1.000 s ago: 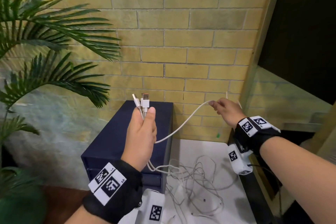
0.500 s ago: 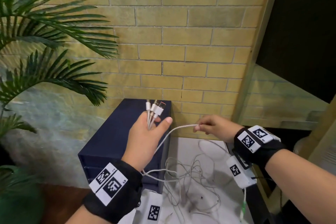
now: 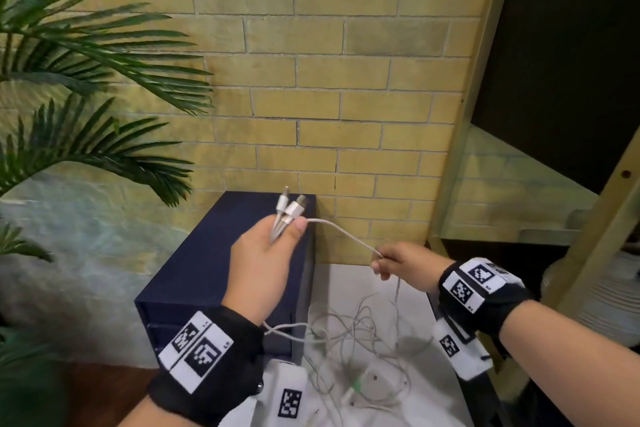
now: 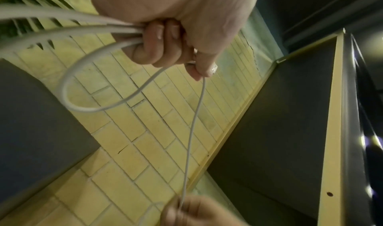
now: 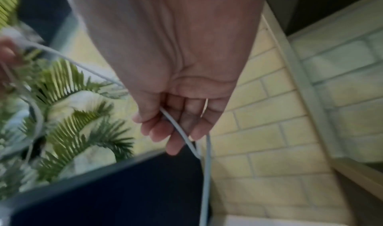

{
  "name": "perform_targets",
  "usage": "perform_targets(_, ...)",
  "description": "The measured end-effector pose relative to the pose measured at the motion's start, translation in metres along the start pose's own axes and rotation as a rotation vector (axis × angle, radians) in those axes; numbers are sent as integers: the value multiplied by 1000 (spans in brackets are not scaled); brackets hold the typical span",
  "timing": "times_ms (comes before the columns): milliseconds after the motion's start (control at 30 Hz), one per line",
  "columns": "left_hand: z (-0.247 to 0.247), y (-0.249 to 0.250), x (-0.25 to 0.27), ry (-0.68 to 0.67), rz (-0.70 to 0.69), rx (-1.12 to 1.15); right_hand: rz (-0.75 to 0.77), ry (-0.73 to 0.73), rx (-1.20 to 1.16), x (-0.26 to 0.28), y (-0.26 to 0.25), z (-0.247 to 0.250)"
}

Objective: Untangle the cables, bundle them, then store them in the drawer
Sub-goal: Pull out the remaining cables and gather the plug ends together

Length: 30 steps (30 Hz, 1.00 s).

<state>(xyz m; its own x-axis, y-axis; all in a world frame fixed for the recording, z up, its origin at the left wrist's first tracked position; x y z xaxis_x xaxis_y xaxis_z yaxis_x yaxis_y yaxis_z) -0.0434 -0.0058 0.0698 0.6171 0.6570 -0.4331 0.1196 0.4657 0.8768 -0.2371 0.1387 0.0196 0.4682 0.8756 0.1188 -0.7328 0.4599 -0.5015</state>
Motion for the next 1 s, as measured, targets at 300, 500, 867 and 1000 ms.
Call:
perform_targets(300, 13, 4, 5, 39, 51, 68, -93, 77, -80, 0, 54, -27)
perform_targets(500, 21, 2, 6, 75, 75, 123, -127, 211, -580, 1, 50, -30)
perform_targets(867, 32, -10, 5, 15, 147, 234, -226, 649, -234, -5, 60, 7)
perform_targets(1000, 28, -8, 3, 10, 202, 419, -97, 653, -345, 6, 4, 1)
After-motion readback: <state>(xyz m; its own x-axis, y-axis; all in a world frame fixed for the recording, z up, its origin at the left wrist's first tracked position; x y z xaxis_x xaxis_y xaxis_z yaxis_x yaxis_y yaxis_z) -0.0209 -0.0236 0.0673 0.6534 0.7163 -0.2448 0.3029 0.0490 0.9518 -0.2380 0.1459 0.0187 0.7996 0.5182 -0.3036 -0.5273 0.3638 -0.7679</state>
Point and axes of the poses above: each hand's wrist, its own x-axis away from the middle knuckle, its own z-axis out of the back of the hand, y = z × x, the point moved 4 cm from there along -x, towards the middle knuckle, and after that the axes turned 2 degrees about -y, right-handed, at the moved point
